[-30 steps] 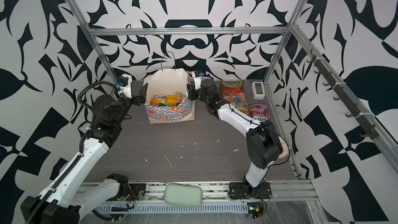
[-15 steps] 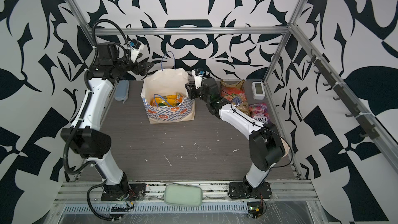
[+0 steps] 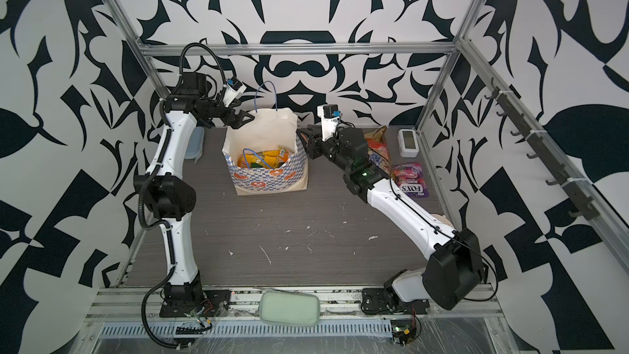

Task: Take the snacks out of the paper bag
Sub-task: Move the paper bag to the center of the table.

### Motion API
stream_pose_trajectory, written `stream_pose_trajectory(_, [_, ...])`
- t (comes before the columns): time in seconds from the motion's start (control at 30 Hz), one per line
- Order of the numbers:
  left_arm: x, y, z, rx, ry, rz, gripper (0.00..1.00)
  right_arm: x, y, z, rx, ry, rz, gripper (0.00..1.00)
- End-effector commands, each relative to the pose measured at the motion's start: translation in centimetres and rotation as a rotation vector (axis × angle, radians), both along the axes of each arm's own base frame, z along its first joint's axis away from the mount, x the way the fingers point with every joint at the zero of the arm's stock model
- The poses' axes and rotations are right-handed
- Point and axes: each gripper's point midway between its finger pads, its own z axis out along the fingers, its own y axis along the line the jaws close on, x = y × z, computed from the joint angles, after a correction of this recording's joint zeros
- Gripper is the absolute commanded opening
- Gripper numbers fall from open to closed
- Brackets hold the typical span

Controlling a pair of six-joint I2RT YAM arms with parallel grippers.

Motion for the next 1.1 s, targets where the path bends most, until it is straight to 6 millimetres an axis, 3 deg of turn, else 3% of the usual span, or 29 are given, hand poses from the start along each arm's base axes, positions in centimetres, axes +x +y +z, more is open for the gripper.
stream_pose_trajectory(0.0, [-1.1,-0.4,-2.4,0.011,0.085,-0.057,0.91,-0.9,-0.4,1.8,0.027,-0.042,-0.005,0.45])
stream_pose_trajectory(0.07, [-1.0,-0.4,-3.6,0.026,0.111,-0.059,0.88,-1.1,-0.3,1.9,0.029,-0.043,0.003,0.45])
stream_pose_trajectory(0.2, [-1.0,-0.2,-5.6,0.055,0.148,-0.059,0.64,-1.1,-0.3,1.8,0.034,-0.038,0.006,0.45])
stream_pose_trajectory(0.3, [-1.4,-0.4,-5.6,0.068,0.148,-0.07,0.38,-0.9,-0.3,1.5,0.033,-0.029,0.0,0.45])
stream_pose_trajectory(0.4, [-1.5,-0.7,-5.2,0.087,0.118,-0.073,0.18,-0.7,-0.3,1.3,0.038,-0.02,-0.006,0.45])
stream_pose_trajectory(0.57, [-1.8,-1.2,-4.4,0.135,0.069,-0.069,0.0,-0.6,-0.3,1.2,0.045,-0.015,-0.008,0.45])
stream_pose_trajectory(0.8, [-2.3,-1.8,-1.9,0.157,-0.001,-0.053,0.0,-1.1,0.8,0.8,0.023,0.015,0.059,0.45])
stream_pose_trajectory(1.07, [-5.2,-3.0,2.6,0.161,-0.127,-0.019,0.0,-2.1,3.6,-3.1,-0.07,0.11,0.19,0.45])
